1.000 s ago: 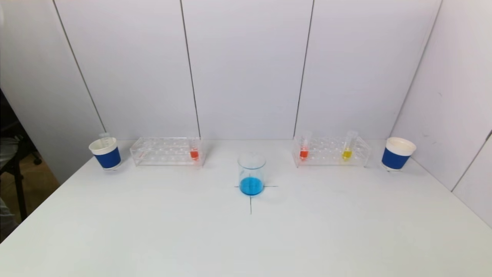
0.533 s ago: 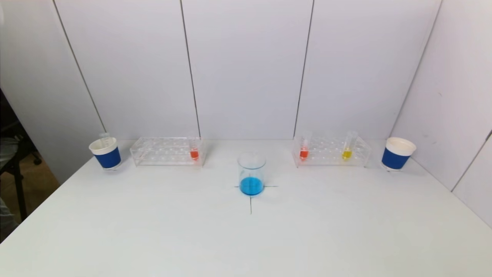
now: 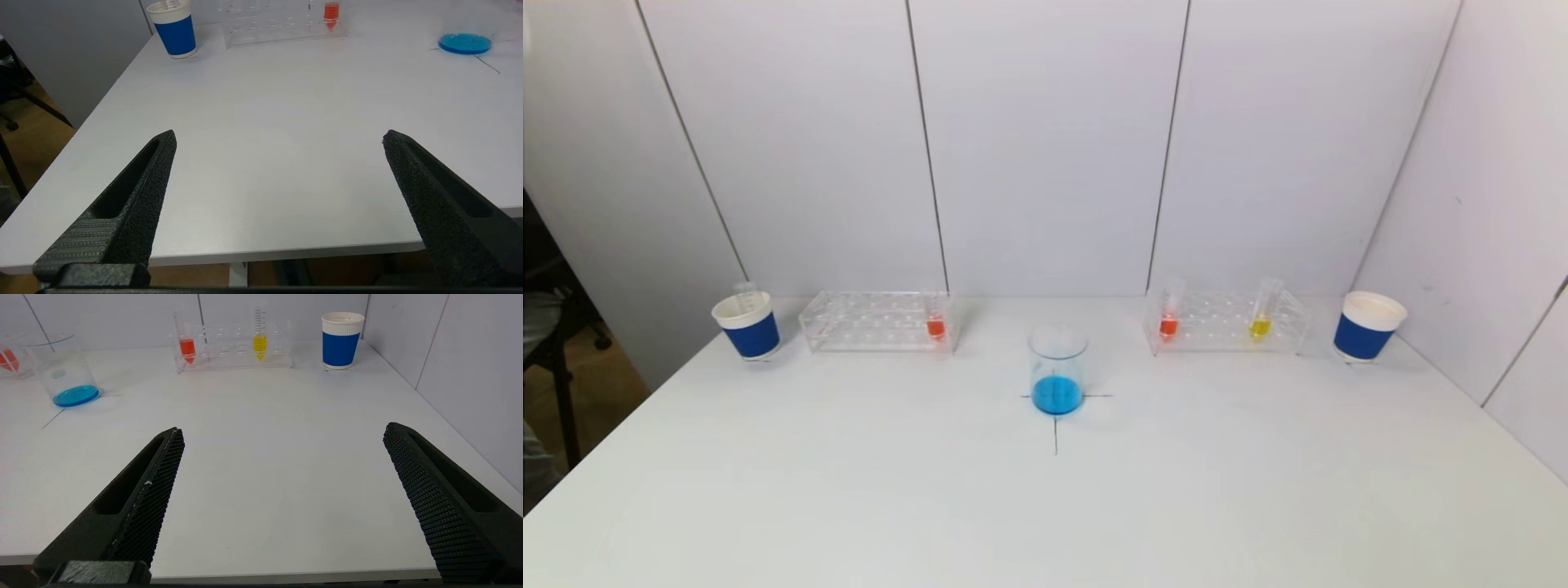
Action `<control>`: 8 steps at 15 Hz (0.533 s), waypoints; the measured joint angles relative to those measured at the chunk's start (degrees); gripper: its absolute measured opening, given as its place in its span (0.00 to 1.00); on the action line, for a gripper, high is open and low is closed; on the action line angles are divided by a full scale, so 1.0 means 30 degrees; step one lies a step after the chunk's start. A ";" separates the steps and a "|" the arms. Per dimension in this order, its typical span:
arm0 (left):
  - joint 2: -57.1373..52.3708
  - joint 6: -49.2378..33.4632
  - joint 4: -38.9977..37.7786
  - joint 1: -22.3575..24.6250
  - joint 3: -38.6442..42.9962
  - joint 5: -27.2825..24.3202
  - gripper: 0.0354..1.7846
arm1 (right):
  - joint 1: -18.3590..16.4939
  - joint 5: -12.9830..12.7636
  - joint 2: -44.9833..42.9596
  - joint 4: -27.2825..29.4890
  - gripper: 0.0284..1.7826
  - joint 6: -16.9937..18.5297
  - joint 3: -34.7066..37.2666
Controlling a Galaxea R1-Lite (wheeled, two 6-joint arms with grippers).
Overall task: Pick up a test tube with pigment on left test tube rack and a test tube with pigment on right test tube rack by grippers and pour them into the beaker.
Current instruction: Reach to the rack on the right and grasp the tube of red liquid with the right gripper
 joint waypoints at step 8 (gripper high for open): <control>0.0000 -0.1142 -0.1191 0.0016 0.0553 0.0195 0.99 | 0.0000 0.0000 0.0000 0.0008 0.99 0.0000 0.0000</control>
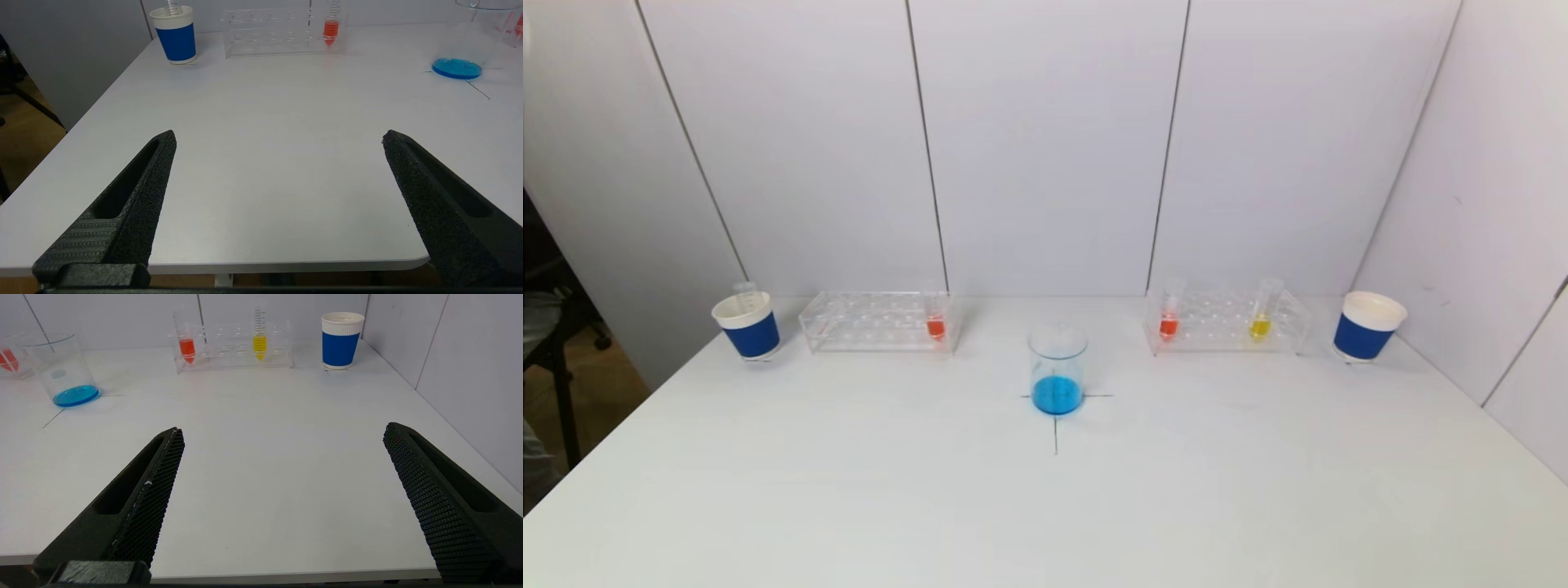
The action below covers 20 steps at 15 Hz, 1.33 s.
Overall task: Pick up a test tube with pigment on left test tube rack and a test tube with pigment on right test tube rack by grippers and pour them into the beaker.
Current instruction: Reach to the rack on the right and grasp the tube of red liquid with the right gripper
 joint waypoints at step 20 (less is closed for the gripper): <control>0.0004 0.0004 -0.0008 0.0000 0.0000 -0.0012 0.99 | -0.0041 0.1353 0.4498 0.0122 0.99 -0.0829 -0.6164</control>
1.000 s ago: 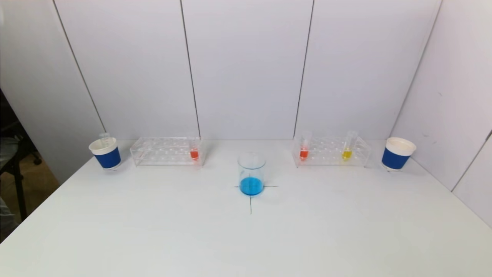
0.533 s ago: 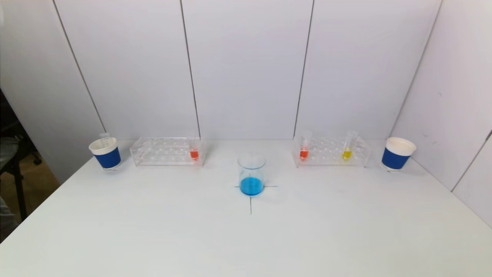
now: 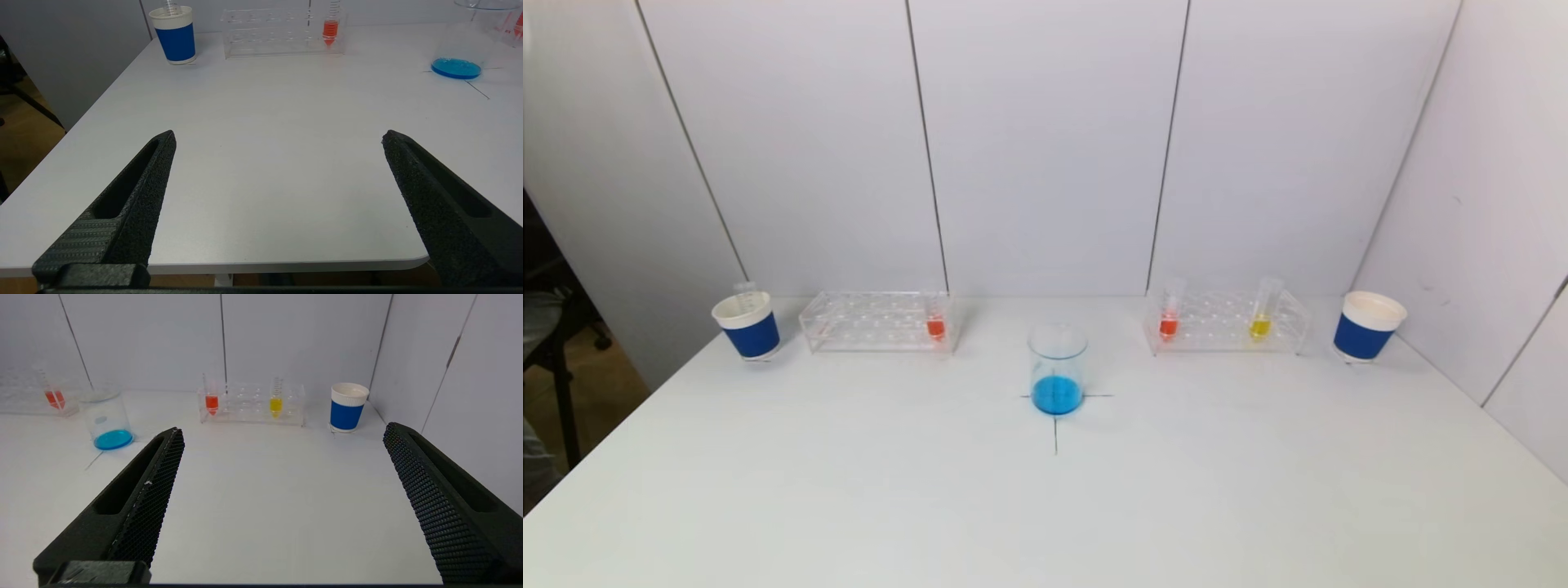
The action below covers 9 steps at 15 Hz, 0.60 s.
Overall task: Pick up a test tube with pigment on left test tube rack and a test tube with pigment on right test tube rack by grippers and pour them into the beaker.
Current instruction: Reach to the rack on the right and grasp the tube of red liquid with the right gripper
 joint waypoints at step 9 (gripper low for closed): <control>0.0000 -0.0004 0.0000 0.0000 0.0000 0.0004 0.99 | 0.0394 -0.0423 1.1939 -0.4433 0.99 0.0093 -0.6660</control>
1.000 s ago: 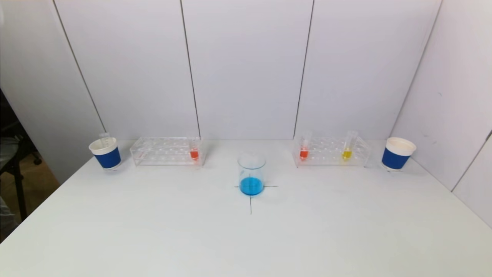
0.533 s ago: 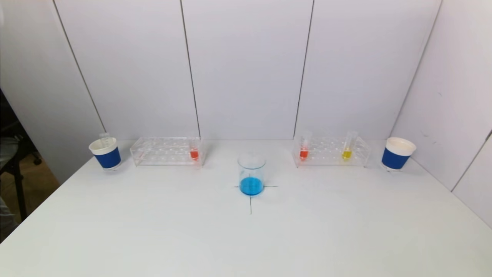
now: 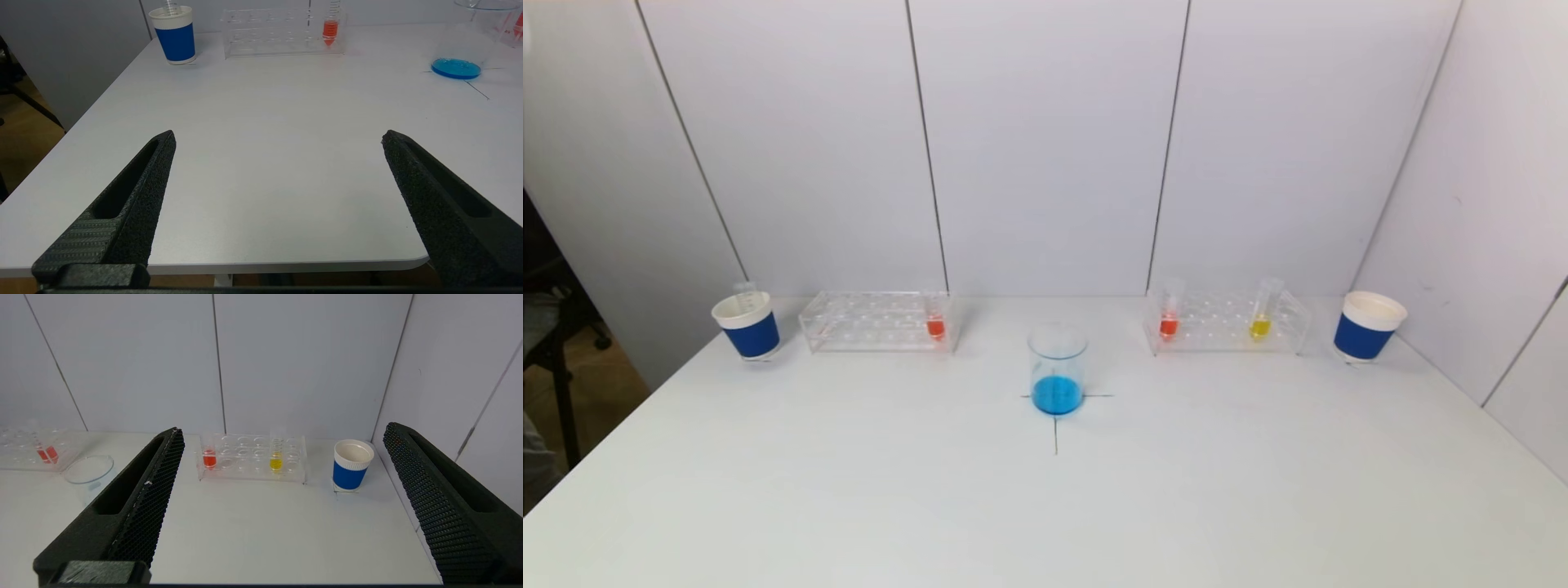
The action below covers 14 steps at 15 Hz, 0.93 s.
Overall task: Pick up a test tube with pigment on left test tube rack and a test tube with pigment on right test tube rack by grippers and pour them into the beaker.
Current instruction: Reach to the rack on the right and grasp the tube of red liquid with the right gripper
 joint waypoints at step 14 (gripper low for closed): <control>0.0008 0.0004 0.0000 0.0008 0.0000 0.0000 0.99 | 0.8830 -0.8830 1.4003 -0.9147 0.99 0.0024 -0.3747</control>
